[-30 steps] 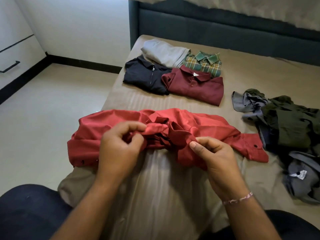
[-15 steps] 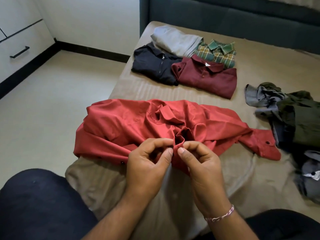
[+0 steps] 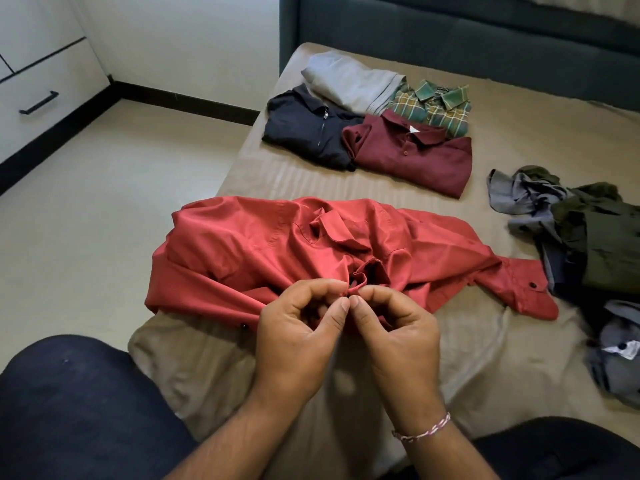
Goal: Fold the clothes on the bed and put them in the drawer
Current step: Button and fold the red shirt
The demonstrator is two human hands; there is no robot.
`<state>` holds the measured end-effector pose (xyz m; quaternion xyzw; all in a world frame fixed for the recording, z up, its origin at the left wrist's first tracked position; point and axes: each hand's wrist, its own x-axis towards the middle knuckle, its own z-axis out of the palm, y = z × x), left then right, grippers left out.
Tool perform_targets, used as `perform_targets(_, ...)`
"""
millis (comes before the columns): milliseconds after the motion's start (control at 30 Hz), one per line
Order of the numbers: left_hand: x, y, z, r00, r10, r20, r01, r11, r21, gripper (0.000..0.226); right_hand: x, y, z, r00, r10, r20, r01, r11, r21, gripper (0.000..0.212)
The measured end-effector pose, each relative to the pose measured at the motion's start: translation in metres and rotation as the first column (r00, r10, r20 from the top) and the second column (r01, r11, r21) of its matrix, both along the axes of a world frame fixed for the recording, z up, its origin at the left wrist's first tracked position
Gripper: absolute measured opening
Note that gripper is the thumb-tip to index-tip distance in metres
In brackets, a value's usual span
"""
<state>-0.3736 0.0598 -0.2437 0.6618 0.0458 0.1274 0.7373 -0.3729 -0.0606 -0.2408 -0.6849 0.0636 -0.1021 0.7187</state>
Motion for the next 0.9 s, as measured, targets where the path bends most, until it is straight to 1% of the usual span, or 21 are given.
perform_targets(100, 0.001, 0.000, 0.001, 1.000, 0.002, -0.011, -0.002, 1.000, -0.024, 0.018, 0.000, 0.001, -0.003, 1.000, 0.005, 0.013, -0.005, 0.999, -0.039, 0.023)
perform_targets(167, 0.004, 0.001, -0.001, 0.999, -0.008, -0.039, 0.006, 0.999, -0.052, 0.023, 0.000, 0.001, -0.004, 0.999, -0.001, 0.051, 0.006, 0.995, -0.102, 0.023)
perform_targets(267, 0.009, 0.001, -0.004, 0.994, -0.020, -0.104, 0.003, 0.986, -0.166, 0.019, 0.003, 0.000, -0.009, 0.994, -0.003, 0.109, 0.022, 0.984, -0.176, 0.019)
perform_targets(333, 0.010, 0.000, -0.005, 0.991, -0.027, -0.131, -0.004, 0.973, -0.230, 0.013, 0.004, 0.001, -0.011, 0.995, -0.001, 0.096, 0.017, 0.987, -0.161, 0.020)
perform_targets(367, 0.010, 0.000, -0.006, 0.991, -0.029, -0.134, -0.004, 0.972, -0.236, 0.011, 0.004, 0.002, -0.011, 0.997, 0.000, 0.074, 0.010, 0.991, -0.133, 0.022)
perform_targets(467, 0.008, 0.000, -0.006, 0.991, -0.031, -0.130, 0.002, 0.976, -0.217, 0.013, 0.003, 0.005, -0.010, 1.000, 0.013, -0.004, -0.013, 1.000, -0.003, 0.020)
perform_targets(533, 0.008, 0.000, -0.007, 0.992, -0.022, -0.126, -0.003, 0.981, -0.196, 0.016, 0.003, 0.003, -0.010, 0.999, 0.031, -0.045, -0.029, 0.998, 0.049, 0.018)
perform_targets(667, 0.009, -0.001, -0.011, 0.991, -0.007, -0.135, -0.016, 0.985, -0.172, 0.016, 0.005, 0.002, -0.011, 0.996, 0.049, -0.070, -0.047, 0.999, 0.027, 0.017)
perform_targets(800, 0.009, -0.002, -0.013, 0.988, -0.007, -0.156, -0.026, 0.977, -0.211, 0.016, 0.004, 0.002, -0.010, 0.999, 0.028, -0.044, -0.027, 1.000, 0.015, 0.012)
perform_targets(900, 0.012, 0.003, -0.016, 0.985, -0.048, -0.167, 0.010, 0.976, -0.218, 0.012, 0.005, -0.001, -0.008, 0.999, 0.037, -0.018, -0.036, 0.999, 0.007, 0.008)
